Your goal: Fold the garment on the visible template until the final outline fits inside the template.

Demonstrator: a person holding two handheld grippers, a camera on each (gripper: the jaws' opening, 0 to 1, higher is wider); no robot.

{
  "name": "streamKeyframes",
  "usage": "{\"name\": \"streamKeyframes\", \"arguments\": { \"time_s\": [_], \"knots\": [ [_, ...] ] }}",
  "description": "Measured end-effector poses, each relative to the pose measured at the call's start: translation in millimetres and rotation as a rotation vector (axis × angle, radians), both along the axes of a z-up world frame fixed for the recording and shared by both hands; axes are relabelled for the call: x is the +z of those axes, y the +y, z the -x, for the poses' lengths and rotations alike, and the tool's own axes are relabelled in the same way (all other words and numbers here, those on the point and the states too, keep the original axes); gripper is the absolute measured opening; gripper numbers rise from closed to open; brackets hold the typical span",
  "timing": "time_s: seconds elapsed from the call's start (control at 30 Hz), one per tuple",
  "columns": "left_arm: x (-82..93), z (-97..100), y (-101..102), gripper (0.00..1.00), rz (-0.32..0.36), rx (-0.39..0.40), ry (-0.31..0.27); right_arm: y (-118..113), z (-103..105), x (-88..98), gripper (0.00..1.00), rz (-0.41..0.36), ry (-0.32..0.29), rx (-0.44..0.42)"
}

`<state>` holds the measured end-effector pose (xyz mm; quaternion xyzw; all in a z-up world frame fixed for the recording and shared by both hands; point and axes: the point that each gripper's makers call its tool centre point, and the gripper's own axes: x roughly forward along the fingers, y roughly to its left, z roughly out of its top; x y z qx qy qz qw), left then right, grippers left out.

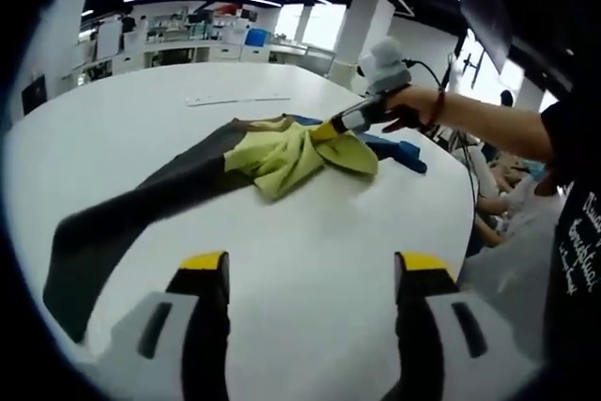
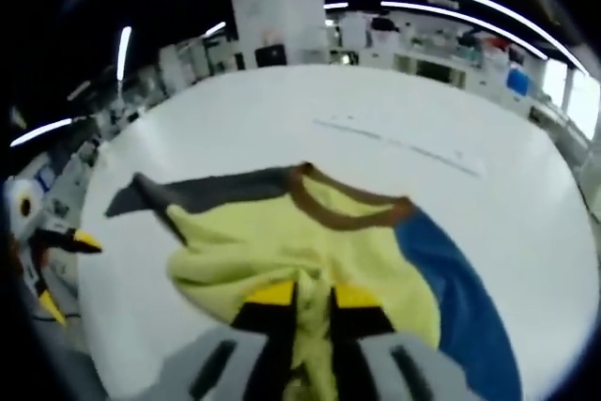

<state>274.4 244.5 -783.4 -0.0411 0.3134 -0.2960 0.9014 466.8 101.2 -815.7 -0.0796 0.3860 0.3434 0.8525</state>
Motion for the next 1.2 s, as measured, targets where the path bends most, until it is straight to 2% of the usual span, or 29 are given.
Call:
{"name": "streamKeyframes", "arguments": {
  "time_s": [0.23, 0.3, 0.6, 0.8, 0.93, 1.03, 1.2],
  "knots": [
    [1.6, -8.5, 1.9, 0.66, 0.000, 0.010, -0.013, -5.3, -0.7, 21.1, 0.38, -0.056, -0.030, -0.031],
    [1.7, -11.4, 2.2, 0.65, 0.002, 0.012, -0.014, -8.4, 7.4, 28.6, 0.44, -0.068, -0.033, -0.040],
    [2.0, -32.2, 4.6, 0.58, 0.021, 0.049, -0.028, -30.9, 22.5, 42.5, 0.55, -0.109, -0.033, -0.056],
    [-0.7, -47.6, 3.8, 0.54, 0.032, 0.073, -0.034, -49.9, 39.8, 43.3, 0.58, -0.106, -0.022, -0.063],
    [-2.1, -56.2, 2.1, 0.50, 0.045, 0.088, -0.031, -62.3, 50.8, 41.9, 0.51, -0.100, -0.015, -0.076],
    [-5.6, -61.1, 1.0, 0.48, 0.045, 0.099, -0.024, -69.7, 57.9, 39.0, 0.49, -0.093, -0.010, -0.091],
    [-14.0, -72.0, -2.4, 0.46, 0.088, 0.127, 0.005, -81.2, 68.0, 25.1, 0.45, -0.083, 0.022, -0.110]
  ]
}}
